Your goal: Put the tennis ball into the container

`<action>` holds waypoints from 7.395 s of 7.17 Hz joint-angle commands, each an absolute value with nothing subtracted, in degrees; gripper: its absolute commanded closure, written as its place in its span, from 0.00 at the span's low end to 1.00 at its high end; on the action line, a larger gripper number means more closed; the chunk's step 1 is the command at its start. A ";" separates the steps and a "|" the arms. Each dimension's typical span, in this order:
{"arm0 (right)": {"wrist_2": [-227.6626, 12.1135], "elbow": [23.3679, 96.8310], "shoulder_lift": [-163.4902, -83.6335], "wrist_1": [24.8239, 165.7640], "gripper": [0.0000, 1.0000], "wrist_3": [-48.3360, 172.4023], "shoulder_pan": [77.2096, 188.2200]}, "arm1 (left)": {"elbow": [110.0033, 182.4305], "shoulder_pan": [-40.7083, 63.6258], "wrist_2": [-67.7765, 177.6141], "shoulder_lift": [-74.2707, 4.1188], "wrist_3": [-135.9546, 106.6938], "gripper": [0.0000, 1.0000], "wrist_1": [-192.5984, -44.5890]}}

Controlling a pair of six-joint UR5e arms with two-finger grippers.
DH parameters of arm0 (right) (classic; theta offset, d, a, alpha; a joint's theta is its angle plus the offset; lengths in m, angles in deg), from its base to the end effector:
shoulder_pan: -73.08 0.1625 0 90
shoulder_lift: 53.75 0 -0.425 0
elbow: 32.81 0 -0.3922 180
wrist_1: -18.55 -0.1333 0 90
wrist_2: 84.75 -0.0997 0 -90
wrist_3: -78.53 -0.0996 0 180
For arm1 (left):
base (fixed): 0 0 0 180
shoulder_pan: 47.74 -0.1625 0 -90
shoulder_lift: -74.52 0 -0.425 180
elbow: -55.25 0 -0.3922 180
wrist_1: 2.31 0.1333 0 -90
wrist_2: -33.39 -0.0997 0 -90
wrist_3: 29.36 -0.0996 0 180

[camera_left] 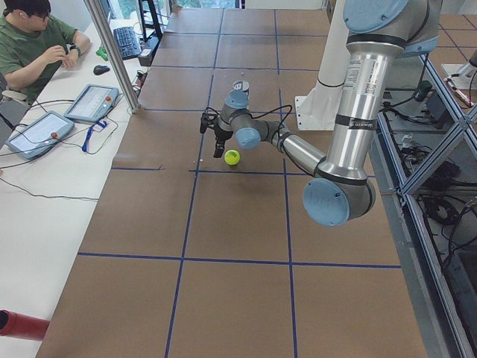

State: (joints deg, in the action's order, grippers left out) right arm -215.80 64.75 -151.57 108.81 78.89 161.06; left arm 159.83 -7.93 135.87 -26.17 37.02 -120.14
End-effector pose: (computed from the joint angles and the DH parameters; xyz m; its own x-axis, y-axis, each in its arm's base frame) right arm 0.0526 -0.4355 0.6613 0.7536 -0.0269 0.6567 0.0400 0.9992 -0.0049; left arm 0.3672 -0.4515 0.3914 0.6199 -0.0074 -0.7847 0.2663 0.9426 0.2015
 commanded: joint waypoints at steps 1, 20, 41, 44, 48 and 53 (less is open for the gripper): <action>-215.80 64.75 -151.58 108.81 0.00 78.89 161.06 | 158.27 -11.42 132.80 -26.12 38.84 0.00 -120.18; -215.80 64.75 -151.58 108.81 0.00 78.89 161.06 | 179.08 -5.99 141.13 -42.94 39.01 1.00 -79.72; -215.80 64.75 -151.58 108.81 0.00 78.89 161.06 | 170.83 3.71 150.14 -47.36 10.83 0.00 -76.88; -215.80 64.75 -151.58 108.81 0.00 78.89 161.06 | 165.65 23.22 159.42 -32.31 -21.26 0.00 -81.59; -215.80 64.75 -151.58 108.81 0.00 78.89 161.06 | 158.88 36.36 166.25 -14.21 -31.37 0.00 -81.85; -215.80 64.75 -151.58 108.81 0.00 78.89 161.06 | 155.35 44.46 169.70 -9.33 -42.11 0.00 -82.47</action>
State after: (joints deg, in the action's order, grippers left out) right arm -215.80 64.75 -151.58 108.81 78.88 161.06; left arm 155.39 44.05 169.67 -9.69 -41.77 -82.43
